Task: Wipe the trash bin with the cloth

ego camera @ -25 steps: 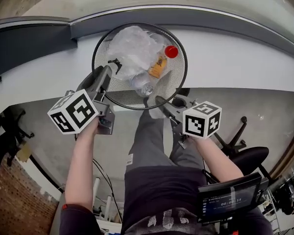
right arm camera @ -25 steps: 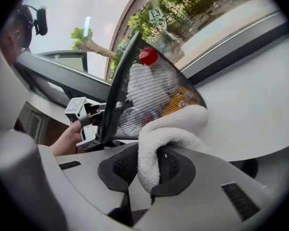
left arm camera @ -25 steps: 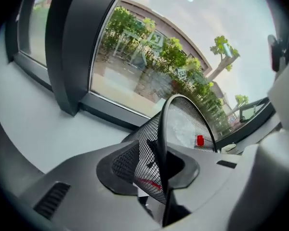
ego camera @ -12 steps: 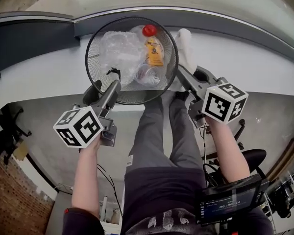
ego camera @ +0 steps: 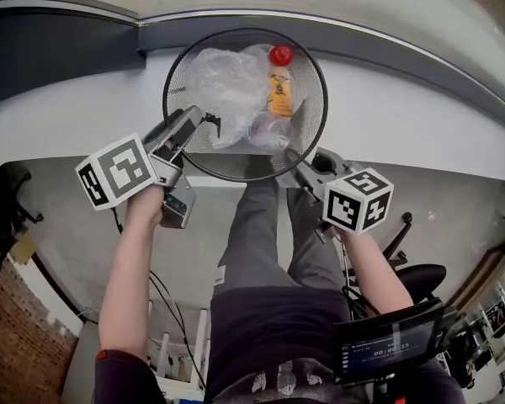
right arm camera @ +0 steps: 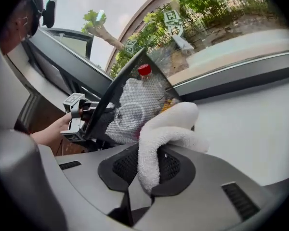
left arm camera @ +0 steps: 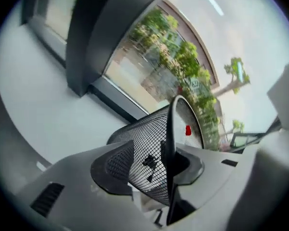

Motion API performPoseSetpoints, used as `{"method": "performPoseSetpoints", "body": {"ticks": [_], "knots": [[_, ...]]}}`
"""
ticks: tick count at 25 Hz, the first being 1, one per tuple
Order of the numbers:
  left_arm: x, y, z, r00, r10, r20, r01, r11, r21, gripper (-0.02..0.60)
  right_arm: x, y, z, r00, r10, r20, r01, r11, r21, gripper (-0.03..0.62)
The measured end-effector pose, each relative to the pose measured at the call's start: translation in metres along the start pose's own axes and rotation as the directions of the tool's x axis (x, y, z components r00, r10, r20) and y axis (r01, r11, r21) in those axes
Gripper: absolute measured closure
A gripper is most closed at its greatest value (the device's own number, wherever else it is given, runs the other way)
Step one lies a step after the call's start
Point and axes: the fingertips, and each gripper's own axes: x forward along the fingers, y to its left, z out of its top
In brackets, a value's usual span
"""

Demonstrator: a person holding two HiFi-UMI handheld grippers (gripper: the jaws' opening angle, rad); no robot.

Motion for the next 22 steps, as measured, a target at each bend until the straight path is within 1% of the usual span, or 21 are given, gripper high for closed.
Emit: {"method": "performPoseSetpoints", "body": {"ticks": [1, 3, 5, 8, 11, 12, 13, 15, 17, 18, 20, 22], "knots": [[-0.002, -0.001, -0.003, 0.999, -0.002, 0.04, 0.005, 0.998, -0.062, 0.41, 0.003, 0.009, -0.008, 1.0, 0.018, -0.007, -0.018, 1.0, 0.002, 0.531], [-0.007, -0.002, -0.016, 0.995, 0.023, 0.097, -0.007, 0.987, -0.163, 0.41, 0.007, 0.024, -0.02, 0.999, 0.046, -0.026, -0.046, 0.999, -0.004, 0.531], [-0.012, -0.001, -0.036, 0.989, 0.049, 0.139, -0.009, 0.962, -0.272, 0.41, 0.009, 0.042, -0.032, 0.994, 0.092, -0.057, -0.093, 0.995, -0.024, 0.531], [-0.015, -0.007, -0.062, 0.979, 0.07, 0.193, 0.012, 0.918, -0.396, 0.41, 0.011, 0.073, -0.041, 0.979, 0.181, -0.096, -0.189, 0.979, -0.082, 0.531], [-0.008, -0.017, -0.083, 0.976, 0.065, 0.206, 0.039, 0.883, -0.468, 0.4, 0.011, 0.078, -0.037, 0.974, 0.201, -0.1, -0.211, 0.973, -0.094, 0.531], [-0.006, -0.02, -0.088, 0.977, 0.061, 0.203, 0.044, 0.878, -0.477, 0.396, 0.01, 0.076, -0.036, 0.974, 0.203, -0.101, -0.211, 0.974, -0.087, 0.531], [-0.003, -0.024, -0.093, 0.979, 0.052, 0.196, 0.049, 0.878, -0.477, 0.388, 0.007, 0.071, -0.034, 0.975, 0.198, -0.103, -0.207, 0.975, -0.083, 0.531], [0.002, -0.028, -0.098, 0.985, 0.026, 0.171, 0.056, 0.889, -0.454, 0.368, -0.002, 0.053, -0.026, 0.982, 0.16, -0.101, -0.169, 0.982, -0.089, 0.531], [0.002, -0.027, -0.099, 0.991, -0.019, 0.131, 0.074, 0.898, -0.433, 0.356, -0.014, 0.021, -0.007, 0.996, 0.078, -0.053, -0.081, 0.994, -0.071, 0.531], [0.002, -0.026, -0.098, 0.992, -0.051, 0.113, 0.095, 0.894, -0.438, 0.356, -0.02, 0.001, 0.007, 1.0, 0.023, -0.014, -0.024, 0.999, -0.047, 0.531], [0.003, -0.026, -0.095, 0.989, -0.107, 0.099, 0.141, 0.876, -0.461, 0.351, -0.028, -0.032, 0.032, 0.996, -0.076, 0.054, 0.076, 0.997, -0.012, 0.531], [0.004, -0.03, -0.092, 0.985, -0.134, 0.11, 0.17, 0.871, -0.46, 0.344, -0.023, -0.043, 0.04, 0.991, -0.114, 0.07, 0.116, 0.993, -0.024, 0.531]]}}
